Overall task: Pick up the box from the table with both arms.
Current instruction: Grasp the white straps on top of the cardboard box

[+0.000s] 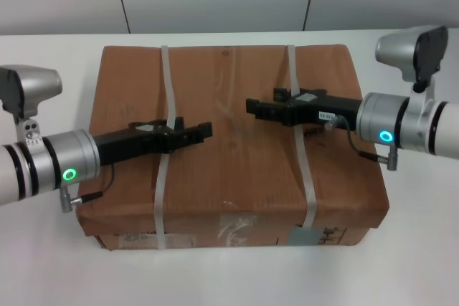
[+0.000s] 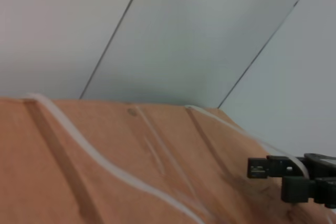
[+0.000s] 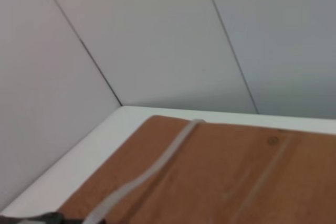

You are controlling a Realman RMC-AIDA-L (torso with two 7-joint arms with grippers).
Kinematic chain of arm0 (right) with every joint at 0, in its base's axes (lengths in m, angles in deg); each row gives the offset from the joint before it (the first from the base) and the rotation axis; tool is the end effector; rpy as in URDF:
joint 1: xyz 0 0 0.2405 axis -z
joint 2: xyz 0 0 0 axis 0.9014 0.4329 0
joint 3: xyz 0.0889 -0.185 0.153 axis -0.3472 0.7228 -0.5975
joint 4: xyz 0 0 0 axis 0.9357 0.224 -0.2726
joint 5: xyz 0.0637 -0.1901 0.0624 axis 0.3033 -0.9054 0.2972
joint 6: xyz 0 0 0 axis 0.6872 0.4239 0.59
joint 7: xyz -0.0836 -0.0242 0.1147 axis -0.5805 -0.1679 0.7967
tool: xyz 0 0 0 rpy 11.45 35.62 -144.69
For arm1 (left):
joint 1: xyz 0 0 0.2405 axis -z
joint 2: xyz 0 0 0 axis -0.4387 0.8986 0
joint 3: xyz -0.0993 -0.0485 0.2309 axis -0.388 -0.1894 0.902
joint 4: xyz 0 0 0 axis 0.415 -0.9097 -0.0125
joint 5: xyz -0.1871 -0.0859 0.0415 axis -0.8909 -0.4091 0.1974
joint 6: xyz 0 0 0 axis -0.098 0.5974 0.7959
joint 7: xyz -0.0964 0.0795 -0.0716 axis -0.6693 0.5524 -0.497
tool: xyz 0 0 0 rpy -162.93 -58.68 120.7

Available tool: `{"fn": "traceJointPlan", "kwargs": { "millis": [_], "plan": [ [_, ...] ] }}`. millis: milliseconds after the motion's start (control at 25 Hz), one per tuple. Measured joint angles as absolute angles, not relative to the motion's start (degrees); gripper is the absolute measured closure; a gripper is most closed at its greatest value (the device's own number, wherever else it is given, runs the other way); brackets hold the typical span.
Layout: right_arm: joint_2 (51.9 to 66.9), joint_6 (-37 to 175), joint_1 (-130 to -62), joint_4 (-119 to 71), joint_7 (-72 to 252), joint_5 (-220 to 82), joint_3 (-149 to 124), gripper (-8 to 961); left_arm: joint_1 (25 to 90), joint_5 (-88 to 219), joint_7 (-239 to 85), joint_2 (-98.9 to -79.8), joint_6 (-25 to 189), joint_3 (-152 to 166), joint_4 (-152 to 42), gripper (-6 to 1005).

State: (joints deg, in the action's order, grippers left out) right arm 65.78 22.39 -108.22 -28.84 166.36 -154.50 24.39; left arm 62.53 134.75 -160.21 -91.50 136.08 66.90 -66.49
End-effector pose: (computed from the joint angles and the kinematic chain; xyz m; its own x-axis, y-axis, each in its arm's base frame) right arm 0.2532 0.3817 -0.0825 0.5963 -0.5840 -0.5508 -0.7719 -0.6056 -0.1936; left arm -0.2680 0.3582 -0.0673 0.5393 0.6107 0.5798 0.7890 -0.6070 -0.0945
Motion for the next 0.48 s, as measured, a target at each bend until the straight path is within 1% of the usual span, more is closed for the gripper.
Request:
{"fn": "traceJointPlan", "kwargs": {
  "millis": [480],
  "plan": [
    [65.77,20.23,-110.26,-27.95,164.74,-154.53,24.41,134,63.73,134.44,-161.9,-91.48,136.26,69.17,-66.83,216]
  ]
}}
